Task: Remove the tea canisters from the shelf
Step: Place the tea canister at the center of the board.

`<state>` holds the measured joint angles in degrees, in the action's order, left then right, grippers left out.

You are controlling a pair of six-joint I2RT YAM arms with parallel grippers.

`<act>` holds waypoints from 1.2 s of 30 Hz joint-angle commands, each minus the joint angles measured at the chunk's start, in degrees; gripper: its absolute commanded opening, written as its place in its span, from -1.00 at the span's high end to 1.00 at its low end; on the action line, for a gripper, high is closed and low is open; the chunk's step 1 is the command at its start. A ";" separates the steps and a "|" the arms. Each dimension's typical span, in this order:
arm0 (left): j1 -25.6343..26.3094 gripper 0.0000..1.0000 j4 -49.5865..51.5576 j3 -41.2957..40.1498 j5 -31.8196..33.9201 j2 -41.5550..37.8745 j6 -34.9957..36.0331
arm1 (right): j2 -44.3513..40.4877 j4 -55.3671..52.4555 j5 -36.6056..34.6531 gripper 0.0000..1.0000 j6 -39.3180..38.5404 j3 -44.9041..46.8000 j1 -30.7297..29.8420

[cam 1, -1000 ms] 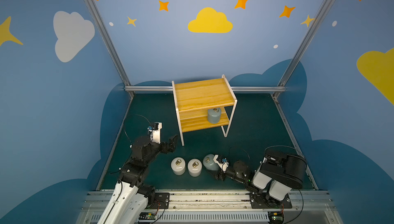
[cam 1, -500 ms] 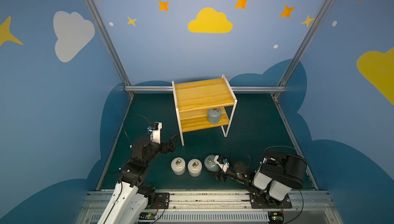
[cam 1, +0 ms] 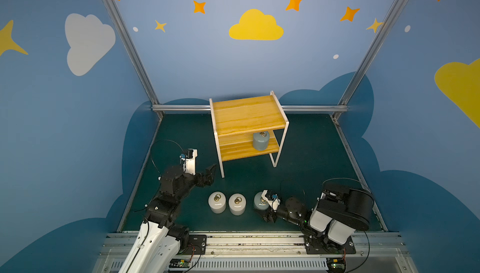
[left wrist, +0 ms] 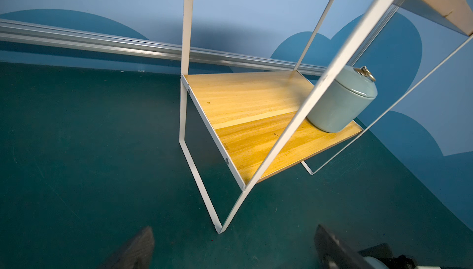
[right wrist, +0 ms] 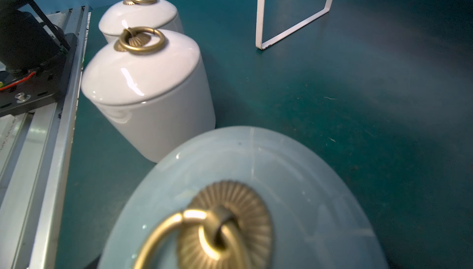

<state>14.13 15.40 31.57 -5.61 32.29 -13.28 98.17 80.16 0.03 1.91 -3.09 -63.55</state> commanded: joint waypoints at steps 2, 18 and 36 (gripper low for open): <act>-0.18 -0.97 -0.81 -0.46 -0.24 -0.08 0.36 | -0.64 0.51 -0.47 -0.70 1.08 0.47 -0.39; -0.15 -0.97 -0.75 -0.36 -0.33 -0.04 0.36 | -0.06 0.02 2.29 -0.54 0.68 -1.76 -0.95; -0.18 -0.97 -0.82 -0.46 -0.38 -0.12 0.36 | -2.13 -6.86 2.80 -0.67 -0.77 -4.12 -2.01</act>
<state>14.13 15.40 31.57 -5.63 32.29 -13.28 97.01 74.22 2.42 1.06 -6.63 -65.10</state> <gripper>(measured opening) 0.987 0.829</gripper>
